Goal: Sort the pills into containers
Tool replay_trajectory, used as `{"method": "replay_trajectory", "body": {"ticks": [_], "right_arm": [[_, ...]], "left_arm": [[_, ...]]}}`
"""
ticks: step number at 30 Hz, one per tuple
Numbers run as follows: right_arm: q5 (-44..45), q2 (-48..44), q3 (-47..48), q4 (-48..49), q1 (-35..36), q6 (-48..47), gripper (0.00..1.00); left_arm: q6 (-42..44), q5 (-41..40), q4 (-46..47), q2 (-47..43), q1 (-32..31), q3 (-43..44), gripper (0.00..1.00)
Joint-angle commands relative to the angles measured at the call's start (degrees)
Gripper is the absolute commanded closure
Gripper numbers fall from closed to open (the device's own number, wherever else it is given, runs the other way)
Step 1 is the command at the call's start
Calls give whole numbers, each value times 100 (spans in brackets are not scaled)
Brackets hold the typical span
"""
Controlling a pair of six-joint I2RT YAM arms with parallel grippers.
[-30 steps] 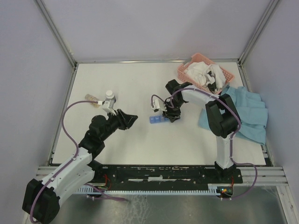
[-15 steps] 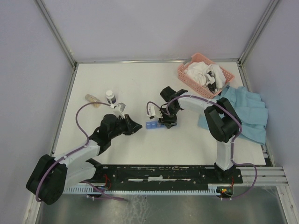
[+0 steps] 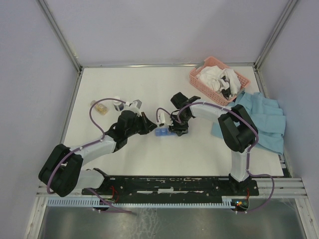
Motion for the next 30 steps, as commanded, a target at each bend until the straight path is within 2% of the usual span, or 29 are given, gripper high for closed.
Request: {"method": "replay_trajectory", "body": {"ticks": [1, 9, 16, 18, 22, 24, 25, 27, 29, 30], "right_arm": [[113, -90, -41, 66, 22, 69, 49], [139, -12, 21, 23, 22, 77, 49], [189, -5, 35, -23, 24, 70, 49], [194, -4, 48, -28, 23, 70, 49], [203, 5, 87, -50, 22, 98, 47], [195, 31, 127, -84, 22, 103, 41], [194, 40, 133, -81, 22, 111, 32], [181, 28, 136, -68, 18, 95, 18], [156, -19, 135, -68, 15, 65, 1], [137, -55, 138, -55, 14, 43, 0]], "left_arm": [[196, -75, 11, 112, -35, 271, 97], [227, 254, 241, 862, -57, 197, 97], [397, -106, -6, 1729, -48, 105, 97], [417, 86, 153, 1628, -50, 70, 97], [374, 363, 232, 825, -52, 105, 97], [355, 481, 225, 314, -54, 136, 97], [371, 476, 178, 57, -56, 139, 94], [480, 308, -61, -448, -57, 146, 82], [641, -4, -367, -753, -52, 85, 76], [696, -138, -437, -870, -45, 15, 74]]}}
